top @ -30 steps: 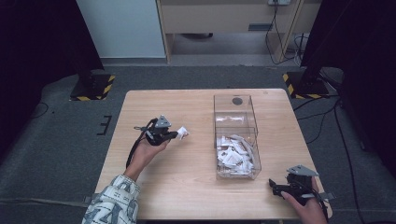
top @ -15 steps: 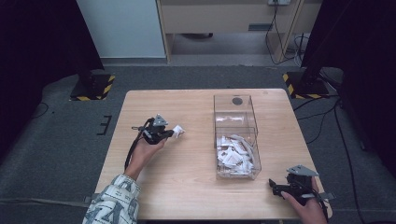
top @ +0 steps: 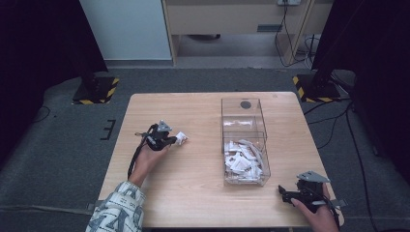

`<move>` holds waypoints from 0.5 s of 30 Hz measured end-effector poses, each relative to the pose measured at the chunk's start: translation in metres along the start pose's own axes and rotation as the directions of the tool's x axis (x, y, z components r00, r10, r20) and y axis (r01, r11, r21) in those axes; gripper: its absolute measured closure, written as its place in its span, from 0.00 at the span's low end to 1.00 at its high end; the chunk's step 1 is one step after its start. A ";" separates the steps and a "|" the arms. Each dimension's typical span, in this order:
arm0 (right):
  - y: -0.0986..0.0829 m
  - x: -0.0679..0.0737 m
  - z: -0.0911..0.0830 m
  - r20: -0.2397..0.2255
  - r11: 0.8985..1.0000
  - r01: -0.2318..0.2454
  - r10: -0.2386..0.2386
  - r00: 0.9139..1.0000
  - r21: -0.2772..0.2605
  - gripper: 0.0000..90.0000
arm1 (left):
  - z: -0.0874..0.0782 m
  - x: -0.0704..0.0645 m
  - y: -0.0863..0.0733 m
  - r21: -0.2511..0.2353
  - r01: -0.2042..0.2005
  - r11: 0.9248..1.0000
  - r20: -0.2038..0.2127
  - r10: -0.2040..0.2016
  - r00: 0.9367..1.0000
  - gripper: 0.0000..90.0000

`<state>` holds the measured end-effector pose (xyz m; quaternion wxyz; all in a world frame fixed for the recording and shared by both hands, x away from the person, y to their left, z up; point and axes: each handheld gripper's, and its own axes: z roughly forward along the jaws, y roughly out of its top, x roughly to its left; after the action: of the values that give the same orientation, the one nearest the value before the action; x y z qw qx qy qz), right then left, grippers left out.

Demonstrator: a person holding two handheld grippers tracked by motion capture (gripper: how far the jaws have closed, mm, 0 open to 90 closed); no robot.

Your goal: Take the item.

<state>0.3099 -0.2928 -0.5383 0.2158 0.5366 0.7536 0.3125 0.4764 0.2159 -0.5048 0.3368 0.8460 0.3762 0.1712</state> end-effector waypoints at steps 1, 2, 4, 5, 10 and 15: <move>0.000 0.000 0.000 0.000 1.000 -0.001 0.001 1.000 0.000 0.01 | 0.001 0.000 -0.001 0.002 -0.002 1.000 -0.006 0.002 1.000 1.00; 0.000 0.000 0.000 0.000 1.000 0.000 0.000 1.000 0.000 0.01 | 0.001 0.000 -0.001 0.003 0.000 1.000 -0.010 0.000 1.000 1.00; 0.000 0.000 0.000 0.000 1.000 -0.001 0.001 1.000 0.000 0.01 | 0.001 0.001 -0.002 -0.002 0.001 1.000 -0.010 -0.001 1.000 1.00; 0.000 0.000 0.000 0.000 1.000 -0.001 0.001 1.000 0.000 0.01 | 0.001 0.001 -0.002 -0.003 0.001 1.000 -0.010 -0.001 1.000 0.99; 0.000 0.000 0.000 0.001 1.000 0.000 0.000 1.000 0.000 0.01 | 0.003 -0.001 -0.003 0.003 -0.006 1.000 -0.021 0.006 1.000 0.99; 0.000 0.000 0.000 0.000 1.000 0.000 0.000 1.000 0.000 0.01 | 0.005 -0.001 -0.004 0.006 -0.005 1.000 -0.017 0.005 1.000 0.99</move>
<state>0.3099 -0.2928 -0.5383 0.2157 0.5366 0.7536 0.3124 0.4765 0.2145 -0.5114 0.3309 0.8465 0.3772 0.1781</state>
